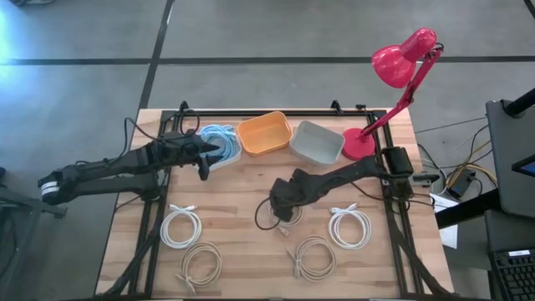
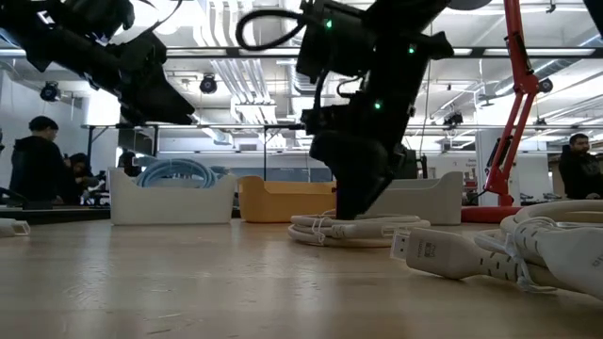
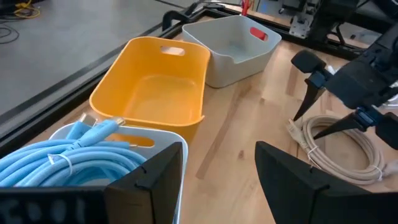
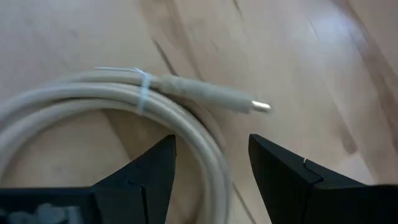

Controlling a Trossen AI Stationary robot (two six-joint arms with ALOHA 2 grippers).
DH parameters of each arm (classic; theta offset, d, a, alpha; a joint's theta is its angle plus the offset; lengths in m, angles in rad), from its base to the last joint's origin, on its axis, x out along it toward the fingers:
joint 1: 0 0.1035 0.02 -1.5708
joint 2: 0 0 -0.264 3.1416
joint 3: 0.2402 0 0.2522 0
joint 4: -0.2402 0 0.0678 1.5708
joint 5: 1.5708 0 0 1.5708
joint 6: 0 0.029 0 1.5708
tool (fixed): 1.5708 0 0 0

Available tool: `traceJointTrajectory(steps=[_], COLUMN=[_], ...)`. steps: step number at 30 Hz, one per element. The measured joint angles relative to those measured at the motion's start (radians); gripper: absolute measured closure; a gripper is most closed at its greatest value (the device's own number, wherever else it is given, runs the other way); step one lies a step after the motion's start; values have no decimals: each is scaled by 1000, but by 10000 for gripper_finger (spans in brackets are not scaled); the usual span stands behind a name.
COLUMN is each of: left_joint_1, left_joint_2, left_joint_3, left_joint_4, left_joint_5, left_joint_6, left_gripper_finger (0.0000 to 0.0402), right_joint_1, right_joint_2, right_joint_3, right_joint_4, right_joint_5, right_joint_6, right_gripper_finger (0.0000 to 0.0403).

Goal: Pick & Place USB Port
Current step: Put the top brown charger cable into the gray bin

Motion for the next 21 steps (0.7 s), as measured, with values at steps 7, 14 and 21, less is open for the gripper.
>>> traceJointTrajectory(steps=[7, 14, 21], left_joint_1=[0, 0, 0], left_joint_2=[0, 0, 0], left_joint_3=[0, 0, 0], left_joint_4=[0, 0, 0], left_joint_5=[0, 0, -1], left_joint_6=[0, 0, -2], left_gripper_finger=[195, 195, 195], right_joint_1=[-11, -11, -11], right_joint_2=[11, 14, 15], right_joint_3=[-2, -4, -4], right_joint_4=[-48, -45, -26], right_joint_5=[-110, -84, -104], right_joint_6=[13, -3, -38], right_gripper_finger=[204, 223, 318])
